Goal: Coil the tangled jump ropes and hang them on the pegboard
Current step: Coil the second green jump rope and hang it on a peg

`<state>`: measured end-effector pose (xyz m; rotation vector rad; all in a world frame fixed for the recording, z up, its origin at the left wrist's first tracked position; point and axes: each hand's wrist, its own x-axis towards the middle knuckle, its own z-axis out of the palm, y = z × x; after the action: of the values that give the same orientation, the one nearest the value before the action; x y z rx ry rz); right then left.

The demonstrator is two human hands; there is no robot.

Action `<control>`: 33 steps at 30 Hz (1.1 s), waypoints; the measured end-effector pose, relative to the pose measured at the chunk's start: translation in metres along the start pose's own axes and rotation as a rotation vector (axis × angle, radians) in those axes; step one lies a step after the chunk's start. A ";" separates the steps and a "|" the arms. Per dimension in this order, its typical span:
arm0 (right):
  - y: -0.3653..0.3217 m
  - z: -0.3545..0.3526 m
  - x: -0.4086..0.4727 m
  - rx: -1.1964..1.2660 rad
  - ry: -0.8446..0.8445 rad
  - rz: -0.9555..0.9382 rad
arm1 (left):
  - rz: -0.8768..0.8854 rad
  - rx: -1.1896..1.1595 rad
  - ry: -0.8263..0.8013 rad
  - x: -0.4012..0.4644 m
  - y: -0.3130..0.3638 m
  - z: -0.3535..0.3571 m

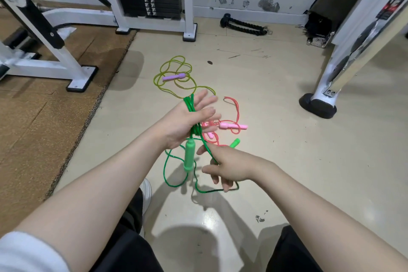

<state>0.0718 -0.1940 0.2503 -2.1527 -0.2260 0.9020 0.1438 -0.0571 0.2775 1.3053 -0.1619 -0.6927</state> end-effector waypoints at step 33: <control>-0.030 -0.057 -0.013 0.636 0.776 -0.370 | -0.275 0.220 -0.272 -0.026 0.019 0.014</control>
<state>0.1039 -0.2127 0.3044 -1.6267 0.0564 -0.1099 0.1235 -0.0528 0.3063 1.4539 -0.2882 -1.1131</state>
